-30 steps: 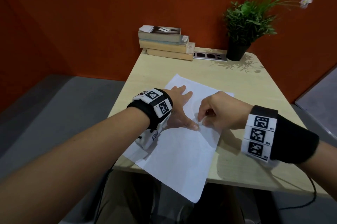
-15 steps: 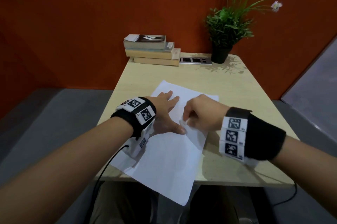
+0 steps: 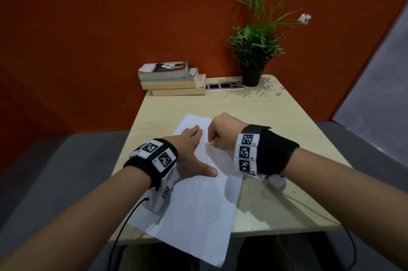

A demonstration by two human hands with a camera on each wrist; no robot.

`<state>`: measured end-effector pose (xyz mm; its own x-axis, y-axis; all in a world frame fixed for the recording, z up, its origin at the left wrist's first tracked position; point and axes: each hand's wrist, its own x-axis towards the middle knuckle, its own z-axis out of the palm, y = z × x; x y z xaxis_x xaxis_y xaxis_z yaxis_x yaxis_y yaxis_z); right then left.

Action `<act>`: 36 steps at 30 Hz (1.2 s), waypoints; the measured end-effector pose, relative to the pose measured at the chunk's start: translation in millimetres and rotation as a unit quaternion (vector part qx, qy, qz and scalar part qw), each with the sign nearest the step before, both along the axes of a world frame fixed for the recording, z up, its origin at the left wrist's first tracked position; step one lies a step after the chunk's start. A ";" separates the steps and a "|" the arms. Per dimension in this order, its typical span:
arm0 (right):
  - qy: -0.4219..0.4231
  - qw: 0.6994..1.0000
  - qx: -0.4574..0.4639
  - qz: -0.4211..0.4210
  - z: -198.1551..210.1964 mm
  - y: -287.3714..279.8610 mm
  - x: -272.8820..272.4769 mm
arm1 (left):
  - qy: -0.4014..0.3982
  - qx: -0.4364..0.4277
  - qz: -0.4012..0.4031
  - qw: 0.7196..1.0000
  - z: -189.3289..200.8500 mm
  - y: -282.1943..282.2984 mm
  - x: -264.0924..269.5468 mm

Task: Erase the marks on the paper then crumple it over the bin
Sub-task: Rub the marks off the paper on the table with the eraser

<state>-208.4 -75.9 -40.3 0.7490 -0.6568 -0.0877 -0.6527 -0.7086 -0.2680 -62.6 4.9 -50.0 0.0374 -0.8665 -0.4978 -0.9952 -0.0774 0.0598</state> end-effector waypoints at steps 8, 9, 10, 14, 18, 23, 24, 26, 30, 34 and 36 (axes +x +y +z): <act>0.010 0.997 0.048 0.061 3.2 38.9 -49.1 | -0.006 -0.015 -0.008 1.000 -4.2 -0.2 1.3; 0.010 0.997 0.054 0.054 4.3 35.7 -49.0 | -0.008 -0.019 -0.006 1.000 -2.1 1.0 0.2; 0.010 0.997 0.056 0.045 6.0 32.0 -48.0 | -0.013 -0.022 -0.003 1.000 -0.9 2.7 0.1; -0.059 0.997 0.042 0.004 13.9 16.1 -45.1 | -0.054 -0.045 0.020 0.997 8.5 6.7 -5.1; -0.068 0.996 0.056 -0.015 19.9 7.2 -37.3 | -0.128 -0.059 -0.036 0.989 24.8 6.7 -2.9; -0.072 0.992 0.089 -0.049 2.2 5.4 -25.0 | -0.120 -0.062 -0.042 0.990 23.2 12.0 3.6; -0.076 0.990 0.103 -0.054 -0.2 6.3 -23.3 | -0.106 -0.054 -0.044 0.992 20.9 13.0 4.8; -0.079 0.990 0.106 -0.055 -2.1 8.4 -20.9 | -0.074 -0.047 -0.047 0.995 15.6 15.4 8.6; -0.057 0.995 0.065 -0.039 1.4 12.0 -20.5 | -0.046 -0.092 -0.066 0.992 1.6 17.5 17.0; -0.048 0.998 0.033 -0.029 0.1 10.1 -18.4 | -0.037 -0.134 -0.073 0.988 -4.5 14.8 13.1; -0.073 0.996 0.034 -0.043 -2.7 9.6 -14.9 | -0.034 -0.113 -0.069 0.991 -0.9 11.4 12.2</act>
<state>-223.4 -66.2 -42.9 0.6984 -0.7152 -0.0276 -0.6605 -0.6292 -0.4098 -50.4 16.3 -50.9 -0.0628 -0.9547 -0.2908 -0.9977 0.0679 -0.0077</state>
